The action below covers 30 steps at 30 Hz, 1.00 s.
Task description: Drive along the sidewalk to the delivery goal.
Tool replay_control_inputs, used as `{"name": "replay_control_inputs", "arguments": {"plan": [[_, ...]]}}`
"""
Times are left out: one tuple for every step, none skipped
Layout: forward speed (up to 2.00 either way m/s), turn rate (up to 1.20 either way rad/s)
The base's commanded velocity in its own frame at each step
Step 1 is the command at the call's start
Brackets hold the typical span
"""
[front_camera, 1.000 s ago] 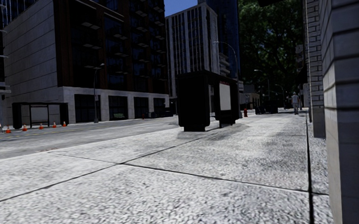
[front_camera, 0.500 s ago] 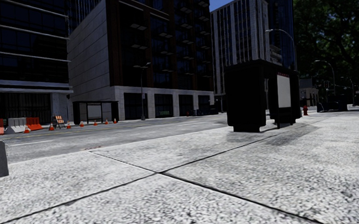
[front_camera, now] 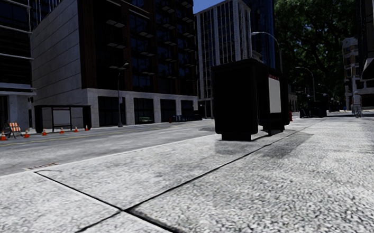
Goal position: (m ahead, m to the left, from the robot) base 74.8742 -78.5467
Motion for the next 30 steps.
{"name": "replay_control_inputs", "arguments": {"plan": [[1.51, -0.61], [1.51, -0.6], [1.51, -0.6], [1.51, -0.59], [1.52, -0.59], [1.53, -0.59], [1.54, -0.59], [1.54, -0.59], [1.54, -0.59], [1.56, -0.59], [2.0, -0.59], [2.0, -0.59], [2.0, -0.59], [2.0, -0.59], [2.0, -0.59], [2.0, -0.59], [2.0, -0.59], [2.0, -0.59], [2.0, -0.59], [2.0, -0.59], [2.0, -0.58], [2.0, -0.53], [2.0, -0.53], [2.0, -0.48], [2.0, -0.47], [2.0, -0.47], [2.0, -0.46], [2.0, -0.46], [2.0, -0.46], [2.0, -0.46]]}}
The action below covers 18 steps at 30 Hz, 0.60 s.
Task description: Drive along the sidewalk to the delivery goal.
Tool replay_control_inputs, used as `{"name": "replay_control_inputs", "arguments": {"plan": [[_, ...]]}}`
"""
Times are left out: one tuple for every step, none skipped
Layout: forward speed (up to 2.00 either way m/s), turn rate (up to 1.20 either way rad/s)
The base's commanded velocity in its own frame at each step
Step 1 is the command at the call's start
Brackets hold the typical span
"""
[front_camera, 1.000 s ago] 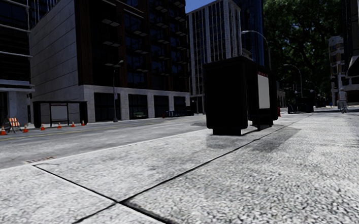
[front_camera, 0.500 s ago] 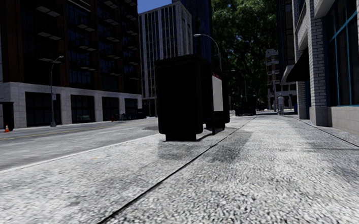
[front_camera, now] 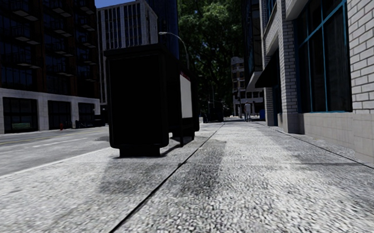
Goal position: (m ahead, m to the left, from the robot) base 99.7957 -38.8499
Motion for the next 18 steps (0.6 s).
{"name": "replay_control_inputs", "arguments": {"plan": [[2.0, -0.46], [2.0, -0.46], [2.0, -0.46], [2.0, -0.46], [2.0, -0.46], [2.0, -0.46], [2.0, -0.46], [2.0, -0.46], [2.0, -0.47], [2.0, -0.47], [2.0, -0.47], [2.0, -0.47], [2.0, -0.47], [2.0, -0.47], [2.0, -0.47], [2.0, -0.46], [2.0, -0.46], [2.0, -0.4]]}}
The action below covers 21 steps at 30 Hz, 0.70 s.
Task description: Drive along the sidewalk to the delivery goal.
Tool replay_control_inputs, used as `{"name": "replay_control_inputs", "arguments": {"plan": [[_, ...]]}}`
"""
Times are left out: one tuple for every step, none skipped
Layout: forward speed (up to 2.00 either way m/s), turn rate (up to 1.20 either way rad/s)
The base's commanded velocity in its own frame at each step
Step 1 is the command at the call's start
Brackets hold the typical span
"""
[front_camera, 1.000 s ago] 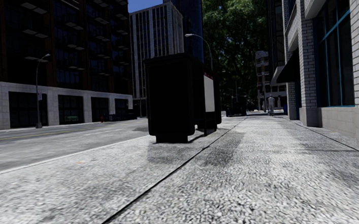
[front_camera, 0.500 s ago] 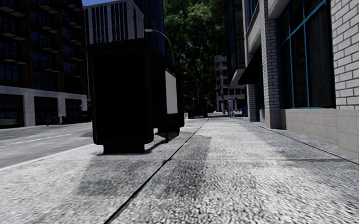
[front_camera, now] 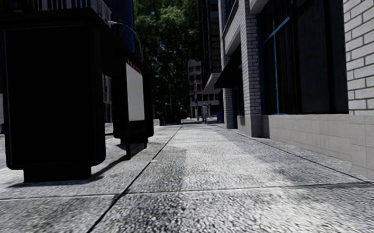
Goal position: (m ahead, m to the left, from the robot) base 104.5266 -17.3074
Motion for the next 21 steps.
{"name": "replay_control_inputs", "arguments": {"plan": [[2.0, -0.39], [2.0, -0.36], [2.0, -0.21], [2.0, -0.21], [2.0, -0.02], [2.0, 0.0], [2.0, 0.0], [2.0, 0.0], [2.0, 0.0], [2.0, 0.0], [2.0, 0.0], [2.0, 0.0], [2.0, 0.0], [2.0, 0.0], [2.0, 0.0], [2.0, 0.0], [2.0, 0.0], [2.0, 0.0], [2.0, 0.0], [2.0, 0.0], [2.0, 0.0]]}}
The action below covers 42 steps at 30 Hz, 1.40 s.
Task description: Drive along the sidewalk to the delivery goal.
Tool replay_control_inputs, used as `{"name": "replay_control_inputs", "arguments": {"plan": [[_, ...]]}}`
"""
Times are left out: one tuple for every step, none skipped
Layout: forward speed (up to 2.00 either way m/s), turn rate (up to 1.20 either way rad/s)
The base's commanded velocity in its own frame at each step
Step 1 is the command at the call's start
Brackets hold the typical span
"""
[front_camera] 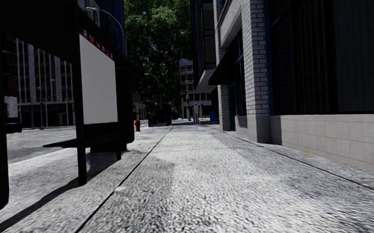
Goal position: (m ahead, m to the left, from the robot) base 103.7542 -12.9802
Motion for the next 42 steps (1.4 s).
{"name": "replay_control_inputs", "arguments": {"plan": [[2.0, 0.0], [2.0, 0.0], [2.0, 0.0], [2.0, 0.0], [2.0, 0.0], [2.0, 0.0], [2.0, 0.0], [2.0, 0.0], [2.0, 0.0], [2.0, 0.0], [2.0, 0.0], [2.0, 0.0], [2.0, 0.0], [2.0, 0.0], [2.0, 0.0], [2.0, 0.0], [2.0, 0.0], [2.0, 0.0], [2.0, 0.0], [2.0, 0.0], [2.0, 0.0], [2.0, 0.0], [2.0, 0.0], [2.0, 0.0], [2.0, 0.0], [2.0, 0.0], [2.0, 0.0], [2.0, 0.0], [2.0, 0.0], [2.0, 0.0], [2.0, 0.0], [2.0, 0.0], [2.0, 0.0], [2.0, 0.0], [2.0, 0.0], [2.0, 0.0], [2.0, 0.0], [2.0, 0.0], [2.0, 0.0], [2.0, 0.0], [2.0, 0.0], [2.0, 0.0]]}}
